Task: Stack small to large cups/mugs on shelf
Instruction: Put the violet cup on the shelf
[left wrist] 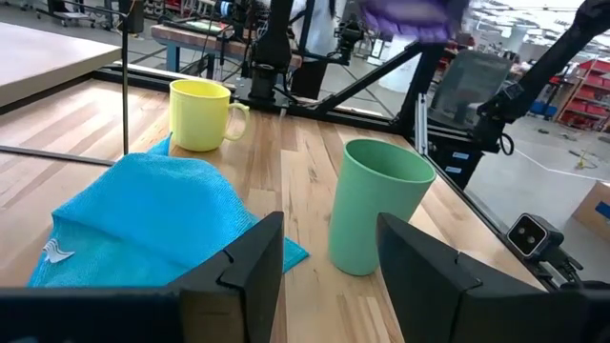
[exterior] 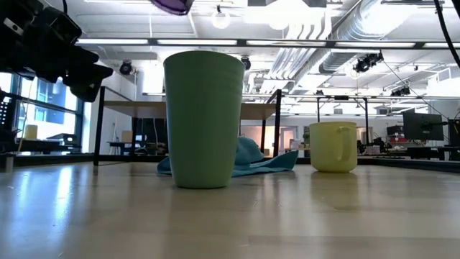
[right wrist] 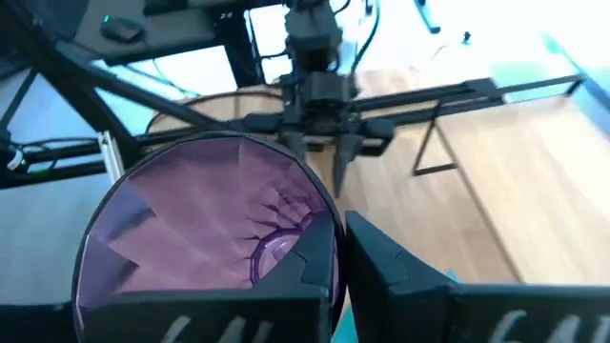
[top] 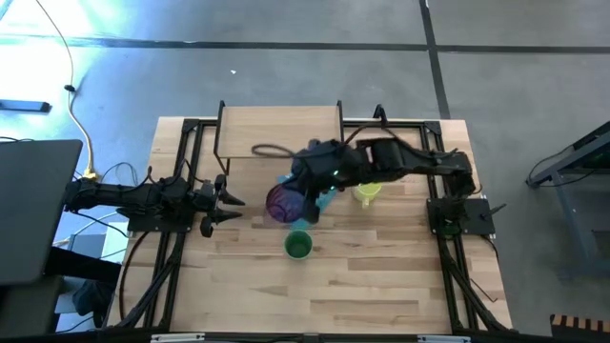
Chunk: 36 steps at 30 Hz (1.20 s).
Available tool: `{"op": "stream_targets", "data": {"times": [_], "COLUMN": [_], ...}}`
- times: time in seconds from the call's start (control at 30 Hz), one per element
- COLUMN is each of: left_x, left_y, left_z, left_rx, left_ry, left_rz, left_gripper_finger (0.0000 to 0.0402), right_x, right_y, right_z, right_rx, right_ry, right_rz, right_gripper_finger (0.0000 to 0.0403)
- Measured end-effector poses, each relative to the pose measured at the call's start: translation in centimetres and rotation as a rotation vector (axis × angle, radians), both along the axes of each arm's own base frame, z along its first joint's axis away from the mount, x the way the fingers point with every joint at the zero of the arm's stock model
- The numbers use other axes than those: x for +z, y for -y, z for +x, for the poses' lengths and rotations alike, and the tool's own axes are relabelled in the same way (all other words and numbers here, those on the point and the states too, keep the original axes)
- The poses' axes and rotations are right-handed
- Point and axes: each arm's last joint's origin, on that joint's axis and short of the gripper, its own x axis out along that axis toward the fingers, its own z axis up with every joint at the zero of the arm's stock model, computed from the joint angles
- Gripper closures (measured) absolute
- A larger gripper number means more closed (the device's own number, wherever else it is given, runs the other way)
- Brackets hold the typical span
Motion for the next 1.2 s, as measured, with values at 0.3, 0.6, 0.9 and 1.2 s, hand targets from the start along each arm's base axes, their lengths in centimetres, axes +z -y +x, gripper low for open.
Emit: {"op": "stream_targets", "data": {"times": [0.3, 0.6, 0.9, 1.2], "left_x": [0.0, 0.0, 0.0, 0.0], "left_y": [0.0, 0.0, 0.0, -0.1], "left_z": [0.0, 0.0, 0.0, 0.0], "left_rx": [0.0, 0.0, 0.004, 0.022], "left_ry": [0.0, 0.0, 0.0, -0.004], "left_rz": [-0.002, -0.003, -0.003, -0.001], "left_gripper_finger": [0.0245, 0.0245, 0.0245, 0.0245], "right_x": [2.7, 4.5, 5.2, 5.2], "right_y": [3.0, 6.4, 9.8, 13.5], "right_z": [-2.8, -6.0, -8.0, -8.8], "right_rx": [-0.074, -0.17, -0.276, -0.361], "right_ry": [0.062, 0.075, 0.063, 0.056], "right_rz": [-0.018, -0.026, -0.042, -0.067], "right_gripper_finger": [0.0403, 0.0403, 0.0403, 0.0403]}}
